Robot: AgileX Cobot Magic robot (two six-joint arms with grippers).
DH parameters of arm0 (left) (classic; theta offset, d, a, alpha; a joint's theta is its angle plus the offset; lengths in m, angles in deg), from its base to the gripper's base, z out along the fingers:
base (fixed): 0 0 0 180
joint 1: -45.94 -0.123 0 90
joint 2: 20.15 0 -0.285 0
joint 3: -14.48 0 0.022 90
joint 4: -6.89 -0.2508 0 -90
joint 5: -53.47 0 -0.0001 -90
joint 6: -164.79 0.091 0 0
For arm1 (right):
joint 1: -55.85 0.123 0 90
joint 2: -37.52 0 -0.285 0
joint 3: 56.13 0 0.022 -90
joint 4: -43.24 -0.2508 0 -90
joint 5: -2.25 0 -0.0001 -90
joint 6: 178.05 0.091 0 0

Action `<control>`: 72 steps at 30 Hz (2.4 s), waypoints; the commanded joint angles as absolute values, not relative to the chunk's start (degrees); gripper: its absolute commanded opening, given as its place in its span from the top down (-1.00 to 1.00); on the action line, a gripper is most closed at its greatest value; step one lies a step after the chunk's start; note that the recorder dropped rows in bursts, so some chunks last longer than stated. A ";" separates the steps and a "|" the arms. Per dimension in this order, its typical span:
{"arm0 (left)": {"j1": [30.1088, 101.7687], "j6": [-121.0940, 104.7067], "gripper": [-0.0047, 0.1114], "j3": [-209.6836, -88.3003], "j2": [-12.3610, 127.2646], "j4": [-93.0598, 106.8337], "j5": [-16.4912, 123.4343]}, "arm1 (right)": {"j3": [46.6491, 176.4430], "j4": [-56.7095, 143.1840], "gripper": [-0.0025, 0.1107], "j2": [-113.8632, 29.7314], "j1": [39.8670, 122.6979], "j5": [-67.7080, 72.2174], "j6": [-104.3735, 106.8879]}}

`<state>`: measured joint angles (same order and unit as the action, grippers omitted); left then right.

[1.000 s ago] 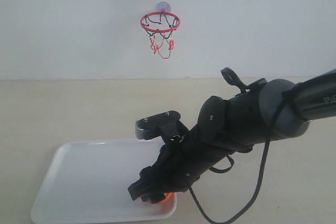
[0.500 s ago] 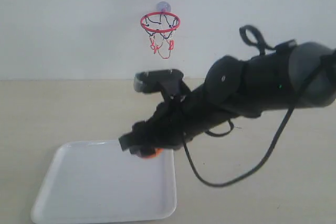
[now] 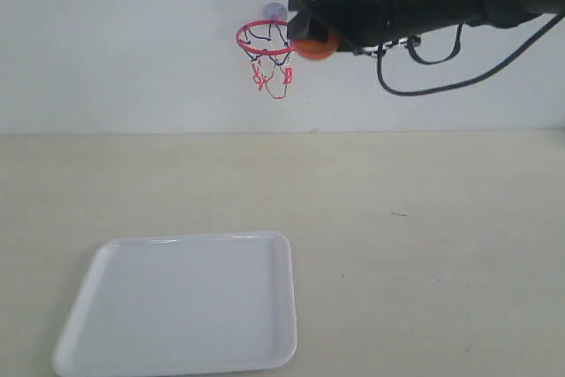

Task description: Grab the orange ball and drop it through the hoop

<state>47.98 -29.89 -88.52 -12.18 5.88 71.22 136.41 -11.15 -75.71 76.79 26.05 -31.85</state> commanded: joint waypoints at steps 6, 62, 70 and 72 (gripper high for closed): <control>47.79 -30.21 0.85 -88.30 -12.36 5.80 71.00 | 159.58 -21.78 0.96 -91.35 74.11 34.07 -37.66; 47.79 -30.21 0.85 -88.30 -12.36 5.80 71.00 | 184.39 -28.93 -0.23 -111.87 76.42 26.51 -36.03; 47.79 -30.21 0.85 -88.30 -12.36 5.80 71.00 | 184.39 -25.25 0.04 -108.93 74.81 34.08 -34.58; 47.79 -30.21 0.85 -88.30 -12.36 5.80 71.00 | 184.39 -25.02 0.25 -108.65 73.36 38.76 -31.80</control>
<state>47.98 -29.89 -88.52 -12.18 5.88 71.22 184.13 -26.18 -110.40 75.55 33.10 -34.51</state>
